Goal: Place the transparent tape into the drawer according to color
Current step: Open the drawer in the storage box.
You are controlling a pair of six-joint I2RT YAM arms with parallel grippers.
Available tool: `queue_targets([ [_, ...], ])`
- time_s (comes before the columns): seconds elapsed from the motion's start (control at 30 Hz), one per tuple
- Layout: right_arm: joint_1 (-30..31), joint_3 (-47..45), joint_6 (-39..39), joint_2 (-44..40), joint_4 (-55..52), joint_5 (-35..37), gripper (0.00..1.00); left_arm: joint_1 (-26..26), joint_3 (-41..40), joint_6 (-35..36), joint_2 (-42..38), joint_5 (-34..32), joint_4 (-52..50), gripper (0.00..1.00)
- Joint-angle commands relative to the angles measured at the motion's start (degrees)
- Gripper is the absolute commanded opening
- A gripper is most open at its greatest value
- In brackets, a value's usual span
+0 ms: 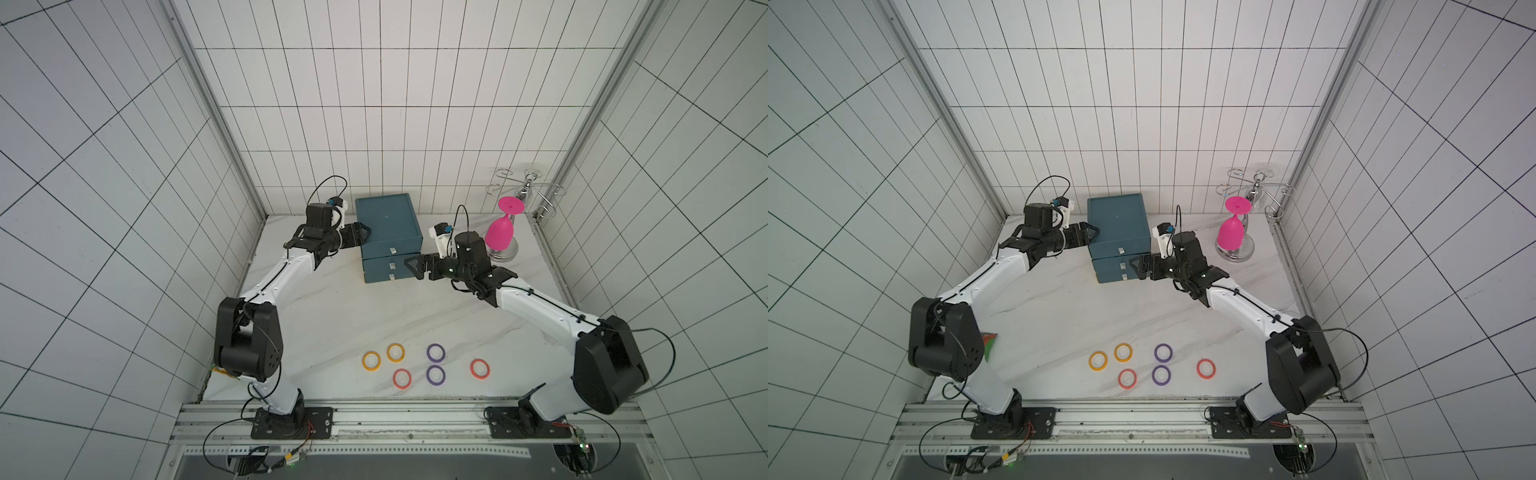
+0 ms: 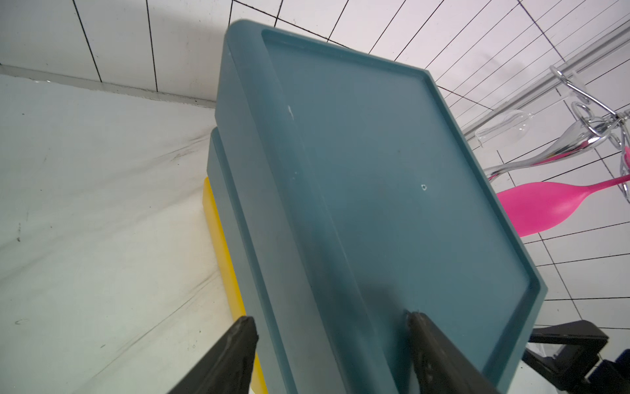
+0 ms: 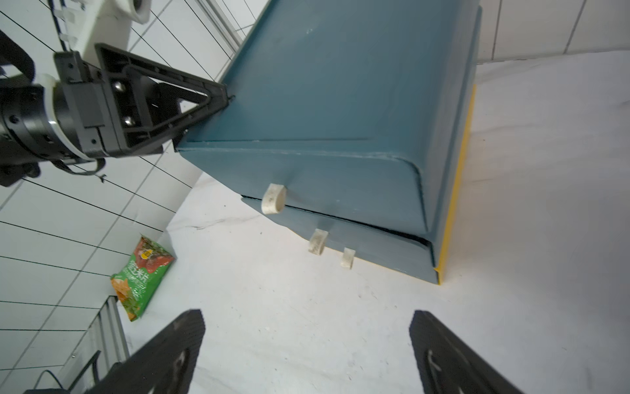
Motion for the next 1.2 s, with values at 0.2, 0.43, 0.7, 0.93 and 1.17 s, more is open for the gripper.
queue_targets([
  [0.2, 3.22, 4.54, 10.32, 6.89, 12.37, 0.96, 0.80, -2.27, -1.80, -0.94, 1.03, 1.64, -2.28, 0.67],
  [0.43, 3.26, 5.21, 13.25, 9.12, 15.63, 4.39, 0.66, -2.64, -1.98, -1.15, 1.31, 2.29, -2.28, 0.64],
  [0.7, 3.19, 7.82, 16.26, 11.84, 16.14, 4.46, 0.57, -2.91, -1.80, -1.19, 1.23, 2.85, -2.56, 0.62],
  [0.93, 3.02, 7.39, 18.08, 12.37, 16.06, 5.36, 0.52, -3.50, -1.78, -1.18, 1.24, 3.09, -2.61, 0.61],
  [1.17, 2.73, 7.49, 19.35, 13.17, 17.23, 6.16, 0.37, -3.50, -1.64, -0.94, 0.96, 2.92, -2.91, 0.61],
])
